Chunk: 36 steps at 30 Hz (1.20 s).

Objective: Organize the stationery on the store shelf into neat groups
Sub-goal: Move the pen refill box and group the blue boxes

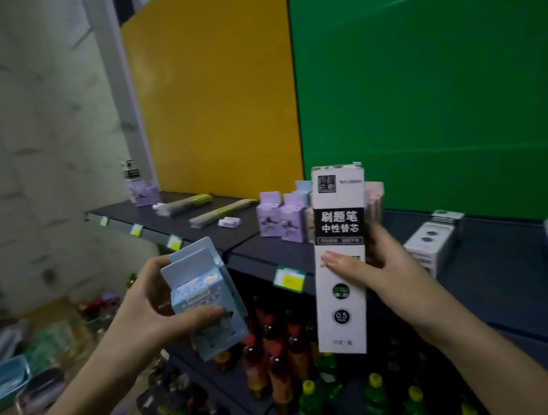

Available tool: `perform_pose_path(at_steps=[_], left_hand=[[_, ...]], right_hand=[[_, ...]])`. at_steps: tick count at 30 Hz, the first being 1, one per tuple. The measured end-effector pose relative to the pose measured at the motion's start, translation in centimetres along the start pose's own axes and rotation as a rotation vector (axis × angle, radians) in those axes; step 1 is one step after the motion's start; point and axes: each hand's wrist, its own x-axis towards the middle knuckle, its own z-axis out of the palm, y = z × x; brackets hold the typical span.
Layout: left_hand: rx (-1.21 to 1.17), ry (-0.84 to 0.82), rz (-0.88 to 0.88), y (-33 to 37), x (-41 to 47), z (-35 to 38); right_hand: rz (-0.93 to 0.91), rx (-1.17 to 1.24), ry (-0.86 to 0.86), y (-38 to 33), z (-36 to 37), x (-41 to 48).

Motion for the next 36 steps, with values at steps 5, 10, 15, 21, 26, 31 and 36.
perform_pose_path(at_steps=[5,10,15,21,26,31,36], left_hand=[[0.043,0.098,0.005,-2.8,2.4,-7.0],[0.052,0.193,0.023,-6.0,5.4,-12.8],[0.111,0.230,0.038,-9.5,9.8,-18.9],[0.122,0.290,0.042,-13.8,18.1,-26.7],[0.118,0.303,0.042,-17.6,24.2,-31.9],[0.155,0.312,0.037,-21.7,29.6,-37.8],[0.159,0.290,0.048,-27.0,35.5,-44.3]], right_hand=[[-0.009,-0.007,-0.058,1.2,8.0,6.4],[-0.032,-0.008,-0.077,3.9,14.9,13.0],[-0.069,-0.008,-0.119,6.3,21.7,21.0],[-0.111,-0.077,-0.185,6.4,29.7,33.9],[-0.109,-0.095,-0.186,7.9,35.4,42.3],[-0.087,-0.192,-0.208,9.5,40.9,49.7],[-0.033,-0.233,-0.225,12.0,47.0,57.3]])
